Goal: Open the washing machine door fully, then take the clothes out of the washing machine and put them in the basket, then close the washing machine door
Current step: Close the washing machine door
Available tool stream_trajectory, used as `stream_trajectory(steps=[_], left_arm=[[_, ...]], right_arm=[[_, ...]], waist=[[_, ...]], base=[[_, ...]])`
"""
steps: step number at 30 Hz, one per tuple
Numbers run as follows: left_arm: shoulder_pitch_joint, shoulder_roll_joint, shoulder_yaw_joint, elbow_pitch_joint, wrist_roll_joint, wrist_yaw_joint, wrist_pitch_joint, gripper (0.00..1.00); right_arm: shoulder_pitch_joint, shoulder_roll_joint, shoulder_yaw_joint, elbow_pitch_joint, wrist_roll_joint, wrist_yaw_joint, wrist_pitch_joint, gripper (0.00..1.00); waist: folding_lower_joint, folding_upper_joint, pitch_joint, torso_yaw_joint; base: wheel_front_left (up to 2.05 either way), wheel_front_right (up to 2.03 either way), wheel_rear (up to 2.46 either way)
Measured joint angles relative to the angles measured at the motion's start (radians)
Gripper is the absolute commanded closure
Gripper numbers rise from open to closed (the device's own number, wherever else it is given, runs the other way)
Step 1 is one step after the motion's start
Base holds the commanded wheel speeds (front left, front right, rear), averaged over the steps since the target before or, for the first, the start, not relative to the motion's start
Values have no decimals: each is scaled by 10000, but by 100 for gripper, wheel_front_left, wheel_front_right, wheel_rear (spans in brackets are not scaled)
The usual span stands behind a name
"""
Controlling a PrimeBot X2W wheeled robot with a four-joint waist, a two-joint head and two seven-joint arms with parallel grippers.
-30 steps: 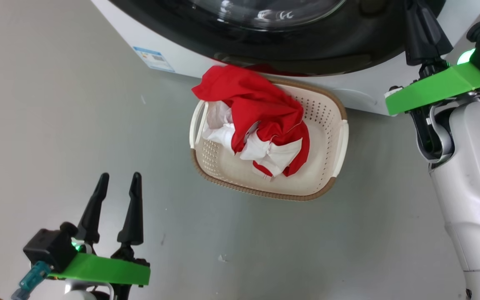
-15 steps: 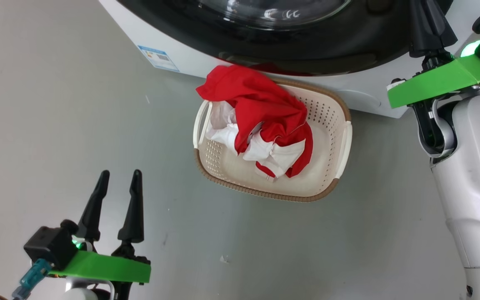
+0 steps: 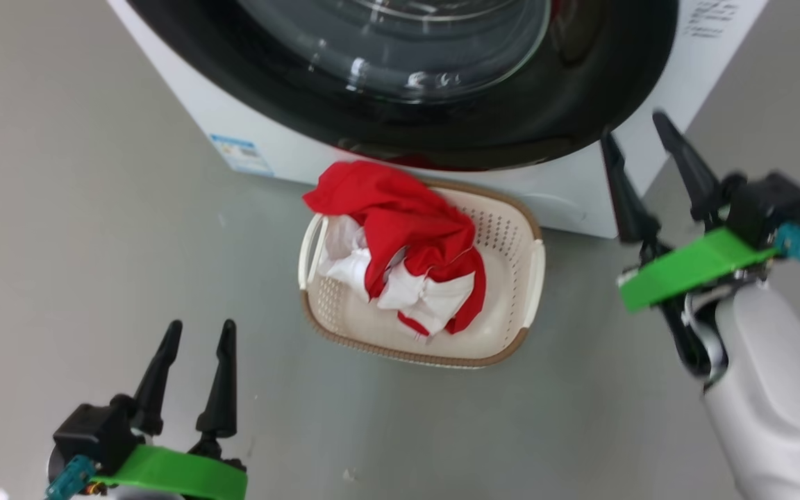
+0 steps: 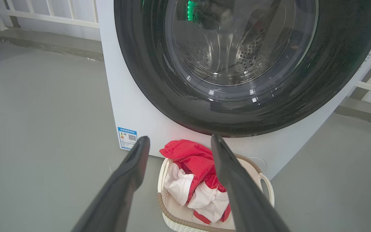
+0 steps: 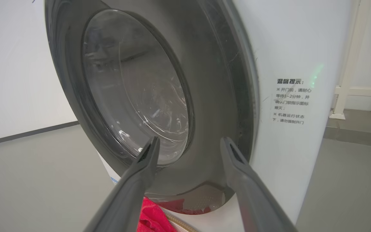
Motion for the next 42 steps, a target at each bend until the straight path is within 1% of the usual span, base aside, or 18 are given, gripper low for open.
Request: stream_trajectory(steps=[8,14,20,26,42], left_arm=[[489,290,194,123,79,-2,-2,0],[764,445,263,182,79,-2,0,0],[804,596,263,192,58,-2,0,0],[1053,727,261,257,-94,-2,0,0],[1708,734,694,209,-117,-2,0,0]], right_arm=[[1863,27,-127,-334,0,0,0,0],[2849,33,-332,-616,0,0,0,0],[3470,59,-658,-884,0,0,2,0],[3928,205,-688,-1135,0,0,8,0],[5008,257,-949,-1369,15,0,8,0]], waist=[[0,0,-692,-578],[0,-1,-1062,-1145],[0,0,-1338,-1673],[0,0,-1585,-2124],[0,0,-2341,-3096]], base=[[0,0,0],[0,0,0],[0,0,0],[0,0,0],[0,0,0]])
